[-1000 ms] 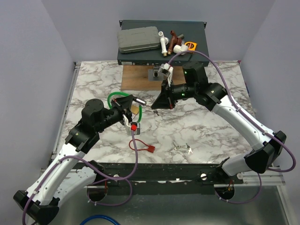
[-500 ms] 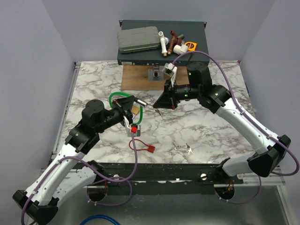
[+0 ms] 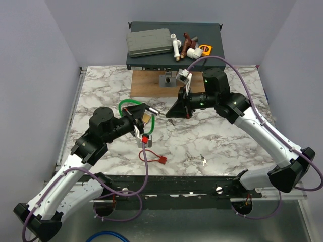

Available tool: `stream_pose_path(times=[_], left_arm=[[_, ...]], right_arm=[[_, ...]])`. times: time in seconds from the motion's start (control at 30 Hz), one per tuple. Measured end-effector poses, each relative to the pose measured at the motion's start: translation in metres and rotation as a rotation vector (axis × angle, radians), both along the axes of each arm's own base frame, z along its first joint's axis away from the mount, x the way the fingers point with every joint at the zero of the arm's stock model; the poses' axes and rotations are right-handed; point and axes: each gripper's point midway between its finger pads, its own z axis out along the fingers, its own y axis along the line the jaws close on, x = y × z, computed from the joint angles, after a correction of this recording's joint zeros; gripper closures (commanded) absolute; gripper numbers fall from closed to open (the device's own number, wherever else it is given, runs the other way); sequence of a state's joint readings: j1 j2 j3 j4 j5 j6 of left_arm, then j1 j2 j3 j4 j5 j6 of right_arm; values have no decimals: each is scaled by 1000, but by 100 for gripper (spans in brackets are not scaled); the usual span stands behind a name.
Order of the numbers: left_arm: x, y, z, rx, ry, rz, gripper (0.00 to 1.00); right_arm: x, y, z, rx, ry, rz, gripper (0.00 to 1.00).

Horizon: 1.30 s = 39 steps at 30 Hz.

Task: Unlock with the key
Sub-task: Unlock the lock.

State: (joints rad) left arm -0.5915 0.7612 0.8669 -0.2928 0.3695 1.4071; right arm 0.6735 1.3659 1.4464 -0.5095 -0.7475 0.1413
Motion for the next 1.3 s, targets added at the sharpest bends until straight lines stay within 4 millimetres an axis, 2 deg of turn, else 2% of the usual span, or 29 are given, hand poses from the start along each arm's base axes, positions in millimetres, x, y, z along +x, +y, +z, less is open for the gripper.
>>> stream_pose_path(times=[1.07,1.3], left_arm=[[5,2,-4,23,-19,30,100],[8,1,-13,47,13,43,100]], right_arm=[[5,7,-1,16,39,-10,99],[11,11,-2,19,13,-46,99]])
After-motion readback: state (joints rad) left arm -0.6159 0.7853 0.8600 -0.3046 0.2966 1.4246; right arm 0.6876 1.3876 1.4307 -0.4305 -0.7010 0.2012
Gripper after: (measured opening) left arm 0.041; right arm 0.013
